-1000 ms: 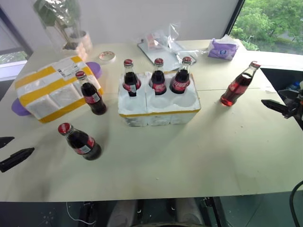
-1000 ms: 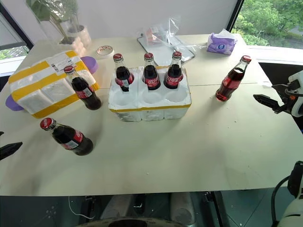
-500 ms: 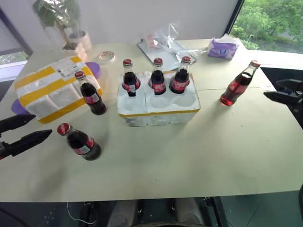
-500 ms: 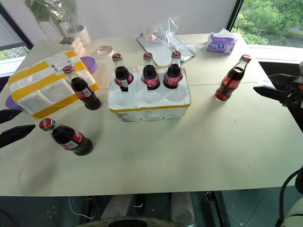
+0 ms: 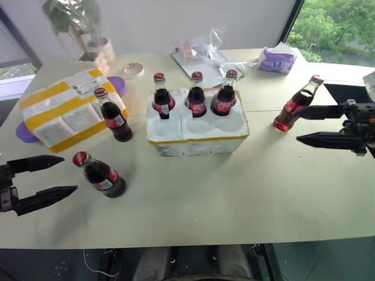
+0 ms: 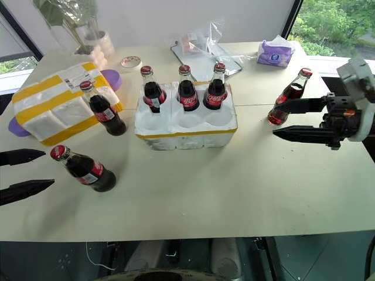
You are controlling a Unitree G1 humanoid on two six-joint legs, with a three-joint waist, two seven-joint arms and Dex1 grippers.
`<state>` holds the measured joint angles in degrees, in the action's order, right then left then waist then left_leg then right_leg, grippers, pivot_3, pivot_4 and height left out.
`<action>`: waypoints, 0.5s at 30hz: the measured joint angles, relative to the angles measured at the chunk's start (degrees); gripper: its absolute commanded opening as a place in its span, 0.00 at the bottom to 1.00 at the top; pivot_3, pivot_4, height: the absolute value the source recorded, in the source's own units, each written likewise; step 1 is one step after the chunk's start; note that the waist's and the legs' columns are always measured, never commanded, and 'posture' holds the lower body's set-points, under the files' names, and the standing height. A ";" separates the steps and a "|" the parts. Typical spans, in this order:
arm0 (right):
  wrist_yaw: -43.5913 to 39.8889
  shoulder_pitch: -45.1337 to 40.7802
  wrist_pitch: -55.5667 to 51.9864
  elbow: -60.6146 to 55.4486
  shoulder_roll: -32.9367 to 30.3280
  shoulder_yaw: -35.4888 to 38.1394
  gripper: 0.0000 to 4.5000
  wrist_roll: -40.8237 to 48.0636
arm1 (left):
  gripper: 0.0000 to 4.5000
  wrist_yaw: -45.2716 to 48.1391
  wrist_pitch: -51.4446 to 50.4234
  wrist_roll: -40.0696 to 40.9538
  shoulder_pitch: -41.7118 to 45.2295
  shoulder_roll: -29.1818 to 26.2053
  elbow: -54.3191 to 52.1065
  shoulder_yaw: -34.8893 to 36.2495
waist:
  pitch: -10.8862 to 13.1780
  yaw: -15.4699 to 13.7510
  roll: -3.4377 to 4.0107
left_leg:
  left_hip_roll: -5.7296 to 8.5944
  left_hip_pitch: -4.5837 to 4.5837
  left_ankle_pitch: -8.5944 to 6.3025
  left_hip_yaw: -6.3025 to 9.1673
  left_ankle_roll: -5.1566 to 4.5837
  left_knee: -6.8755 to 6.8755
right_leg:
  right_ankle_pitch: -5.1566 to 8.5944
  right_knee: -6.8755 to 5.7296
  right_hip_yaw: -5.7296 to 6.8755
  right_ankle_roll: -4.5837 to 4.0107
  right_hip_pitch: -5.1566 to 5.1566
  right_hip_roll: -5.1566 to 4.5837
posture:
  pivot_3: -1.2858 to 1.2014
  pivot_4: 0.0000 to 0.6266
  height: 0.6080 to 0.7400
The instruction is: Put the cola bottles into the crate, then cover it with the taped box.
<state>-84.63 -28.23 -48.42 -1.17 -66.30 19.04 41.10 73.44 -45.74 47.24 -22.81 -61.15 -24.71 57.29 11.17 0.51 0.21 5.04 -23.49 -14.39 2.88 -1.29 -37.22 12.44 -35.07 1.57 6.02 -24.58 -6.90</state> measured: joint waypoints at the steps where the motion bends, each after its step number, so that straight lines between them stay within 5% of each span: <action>1: 0.61 -0.17 -0.41 0.03 0.00 0.00 0.96 0.46 | 1.00 0.33 0.07 -0.13 -0.23 0.29 -0.17 0.28 | 0.00 0.01 0.00 | 0.01 0.00 0.00 0.00 0.00 0.00 | 0.00 0.02 0.00 0.00 0.00 -0.01 | 0.52 0.24 0.99; 7: 2.28 -1.94 -1.78 0.28 -0.02 -0.54 0.96 1.90 | 1.00 -0.20 2.61 -1.73 -1.66 3.35 -3.28 -1.91 | 0.00 0.06 0.00 | -0.01 -0.02 0.00 -0.01 -0.01 0.05 | 0.00 0.02 -0.01 0.00 -0.04 0.00 | 0.52 0.24 0.99; 15: 2.33 -2.02 -3.73 -3.36 -0.25 -1.05 0.96 4.29 | 1.00 -6.26 11.71 -10.67 2.32 8.11 -1.47 -17.17 | 0.01 -0.34 -0.04 | 0.00 -0.02 0.00 -0.06 -0.01 -0.02 | -0.01 0.02 -0.04 -0.01 -0.01 -0.03 | 0.52 0.24 0.99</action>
<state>-82.30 -30.25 -52.15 -4.53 -66.55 17.99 45.39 67.18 -34.03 36.56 -20.49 -53.03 -26.18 40.12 11.18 0.17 0.17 5.03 -23.52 -14.39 2.82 -1.30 -37.24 12.43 -35.05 1.54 6.02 -24.59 -6.93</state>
